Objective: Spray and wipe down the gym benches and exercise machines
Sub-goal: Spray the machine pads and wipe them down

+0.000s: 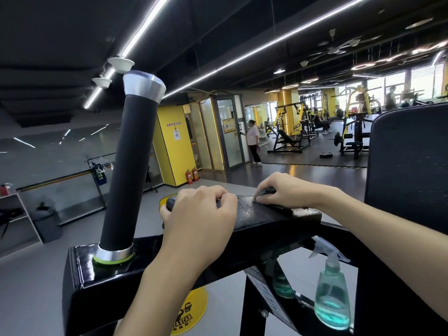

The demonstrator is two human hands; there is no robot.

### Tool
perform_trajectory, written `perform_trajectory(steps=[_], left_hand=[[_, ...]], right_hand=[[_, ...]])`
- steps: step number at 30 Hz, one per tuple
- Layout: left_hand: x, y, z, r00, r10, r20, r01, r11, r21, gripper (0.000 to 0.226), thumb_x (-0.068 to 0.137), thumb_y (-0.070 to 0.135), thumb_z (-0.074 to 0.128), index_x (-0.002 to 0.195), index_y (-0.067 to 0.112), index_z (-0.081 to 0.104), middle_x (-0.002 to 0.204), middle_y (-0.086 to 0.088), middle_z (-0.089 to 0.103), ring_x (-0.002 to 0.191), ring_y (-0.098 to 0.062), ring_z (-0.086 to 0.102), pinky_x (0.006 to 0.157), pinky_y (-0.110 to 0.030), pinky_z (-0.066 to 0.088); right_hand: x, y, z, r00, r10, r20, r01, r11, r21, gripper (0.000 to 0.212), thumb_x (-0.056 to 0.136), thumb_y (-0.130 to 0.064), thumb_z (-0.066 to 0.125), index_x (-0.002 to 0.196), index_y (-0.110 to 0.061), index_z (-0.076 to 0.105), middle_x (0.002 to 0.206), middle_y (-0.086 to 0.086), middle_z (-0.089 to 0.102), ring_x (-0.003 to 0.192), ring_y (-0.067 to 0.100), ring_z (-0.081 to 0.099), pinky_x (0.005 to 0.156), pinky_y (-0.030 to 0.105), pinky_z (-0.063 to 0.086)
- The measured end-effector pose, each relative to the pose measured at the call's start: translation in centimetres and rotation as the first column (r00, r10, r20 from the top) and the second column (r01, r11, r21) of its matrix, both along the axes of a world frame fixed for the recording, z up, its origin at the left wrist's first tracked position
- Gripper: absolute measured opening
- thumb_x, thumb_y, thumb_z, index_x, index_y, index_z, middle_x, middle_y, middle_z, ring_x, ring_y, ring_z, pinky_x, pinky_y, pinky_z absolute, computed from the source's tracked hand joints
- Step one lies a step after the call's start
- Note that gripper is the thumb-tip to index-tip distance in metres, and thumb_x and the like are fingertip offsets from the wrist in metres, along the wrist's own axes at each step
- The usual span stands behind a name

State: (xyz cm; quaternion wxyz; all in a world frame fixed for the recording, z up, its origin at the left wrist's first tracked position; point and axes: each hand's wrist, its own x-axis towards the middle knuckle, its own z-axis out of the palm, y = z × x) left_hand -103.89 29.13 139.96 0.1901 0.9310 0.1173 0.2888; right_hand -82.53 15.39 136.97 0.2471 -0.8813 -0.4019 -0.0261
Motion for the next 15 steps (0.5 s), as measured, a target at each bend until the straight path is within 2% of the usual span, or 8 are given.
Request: perform_trajectory(steps=[2,4,7,10,15], left_hand=[[0.0,-0.1,0.0,1.0,-0.001,-0.009,0.001,1.0,-0.002,0.035,0.099,0.035,0.033,0.094,0.033,0.068,0.105,0.015,0.062,0.104,-0.01,0.038,0.11,-0.057,0.029],[-0.1,-0.2,0.0,1.0,-0.006,-0.016,0.006,1.0,-0.002,0.039,0.095,0.042,0.029,0.093,0.034,0.068,0.105,0.016,0.062,0.103,-0.01,0.039,0.11,-0.057,0.029],[-0.1,-0.2,0.0,1.0,-0.004,-0.016,0.004,1.0,-0.004,0.04,0.097,0.04,0.028,0.093,0.034,0.067,0.105,0.016,0.062,0.104,-0.01,0.039,0.109,-0.057,0.029],[0.0,-0.1,0.0,1.0,0.002,-0.005,-0.002,1.0,0.009,0.034,0.099,0.034,0.034,0.094,0.033,0.068,0.106,0.016,0.062,0.104,-0.009,0.037,0.11,-0.055,0.028],[0.0,0.0,-0.1,1.0,-0.002,-0.004,0.002,1.0,0.003,0.033,0.1,0.033,0.035,0.093,0.033,0.067,0.105,0.016,0.062,0.103,-0.009,0.037,0.11,-0.057,0.028]], right_hand=[[1.1,-0.5,-0.6,0.997,-0.074,0.013,0.074,0.997,-0.032,0.013,0.095,-0.031,0.064,0.099,-0.026,0.075,0.097,-0.011,0.07,0.098,0.013,0.064,0.09,0.031,0.05],[2.2,-0.5,-1.1,0.99,-0.138,0.017,0.138,0.988,-0.063,0.014,0.096,-0.028,0.063,0.101,-0.022,0.075,0.095,-0.007,0.066,0.103,0.019,0.063,0.087,0.028,0.046],[1.5,0.8,-0.8,0.997,-0.069,0.036,0.07,0.997,-0.025,0.014,0.096,-0.024,0.062,0.099,-0.021,0.075,0.095,-0.007,0.068,0.099,0.016,0.063,0.082,0.023,0.043],[1.1,1.5,-0.4,1.0,-0.002,-0.003,0.002,1.0,0.014,0.013,0.096,-0.023,0.06,0.095,-0.029,0.071,0.101,-0.008,0.07,0.097,0.011,0.063,0.087,0.025,0.047],[2.6,1.8,-0.7,0.989,-0.148,0.022,0.149,0.986,-0.069,0.014,0.095,-0.023,0.06,0.107,-0.017,0.06,0.118,0.005,0.063,0.104,0.021,0.057,0.084,0.027,0.042]])
